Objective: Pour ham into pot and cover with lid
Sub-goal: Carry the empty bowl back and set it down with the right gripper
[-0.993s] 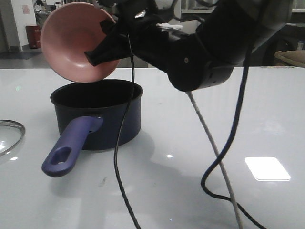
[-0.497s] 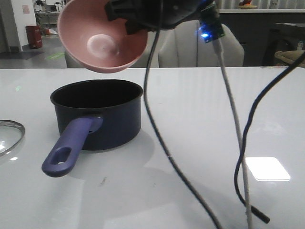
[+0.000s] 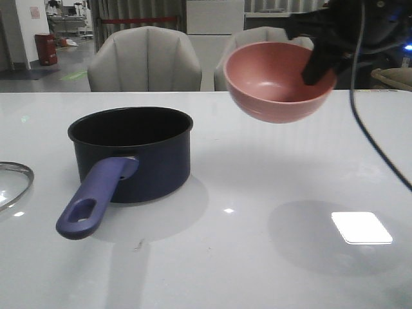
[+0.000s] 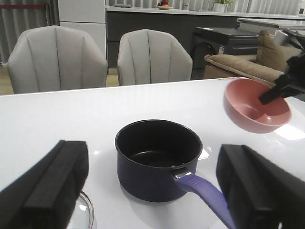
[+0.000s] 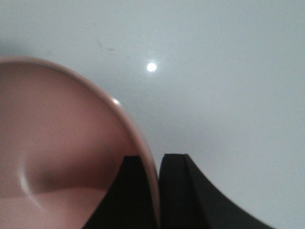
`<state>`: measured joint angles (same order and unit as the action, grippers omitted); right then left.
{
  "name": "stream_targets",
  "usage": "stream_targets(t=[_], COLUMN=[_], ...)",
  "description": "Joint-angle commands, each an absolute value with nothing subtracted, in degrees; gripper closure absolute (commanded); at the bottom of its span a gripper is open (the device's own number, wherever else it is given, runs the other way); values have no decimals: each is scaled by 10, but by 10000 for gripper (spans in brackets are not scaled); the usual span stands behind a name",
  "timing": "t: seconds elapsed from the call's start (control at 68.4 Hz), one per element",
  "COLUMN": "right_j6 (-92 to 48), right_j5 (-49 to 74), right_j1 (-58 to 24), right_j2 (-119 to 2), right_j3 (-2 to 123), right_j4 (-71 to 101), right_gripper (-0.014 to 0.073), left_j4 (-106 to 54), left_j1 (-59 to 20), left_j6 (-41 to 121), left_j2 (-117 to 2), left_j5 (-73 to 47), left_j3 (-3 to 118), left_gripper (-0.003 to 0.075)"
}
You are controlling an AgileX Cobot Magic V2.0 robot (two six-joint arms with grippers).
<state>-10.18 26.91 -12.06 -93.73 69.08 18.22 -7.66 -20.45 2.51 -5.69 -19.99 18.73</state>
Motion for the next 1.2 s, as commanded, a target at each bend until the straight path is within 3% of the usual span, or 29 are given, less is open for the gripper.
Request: stream_targets(t=[0.0,0.38,0.745,0.964,1.183], right_j6=[-102,-102,-114,-123,-143], right_j5=[285,340,347,357,294], right_j1=[-80,-38,-38,-38,-54], right_j2=[-915,-994,-1013,-966,-841], right_j3=[705,707,710,719,685], right_j4=[196,219,212,159,159], right_gripper=[454,436,166,163,163], left_j4=[-84,-84,-84,-84,-84], left_j1=[-209,-209,-209,-209,-209], left_j6=[23,23,23,23,23], left_j2=[-63,-63,-63,-63,-63], left_j5=[-154,-154,-154,-154,-154], left_j3=[202,202,202,202,202], left_gripper=[139,139,139,139,139])
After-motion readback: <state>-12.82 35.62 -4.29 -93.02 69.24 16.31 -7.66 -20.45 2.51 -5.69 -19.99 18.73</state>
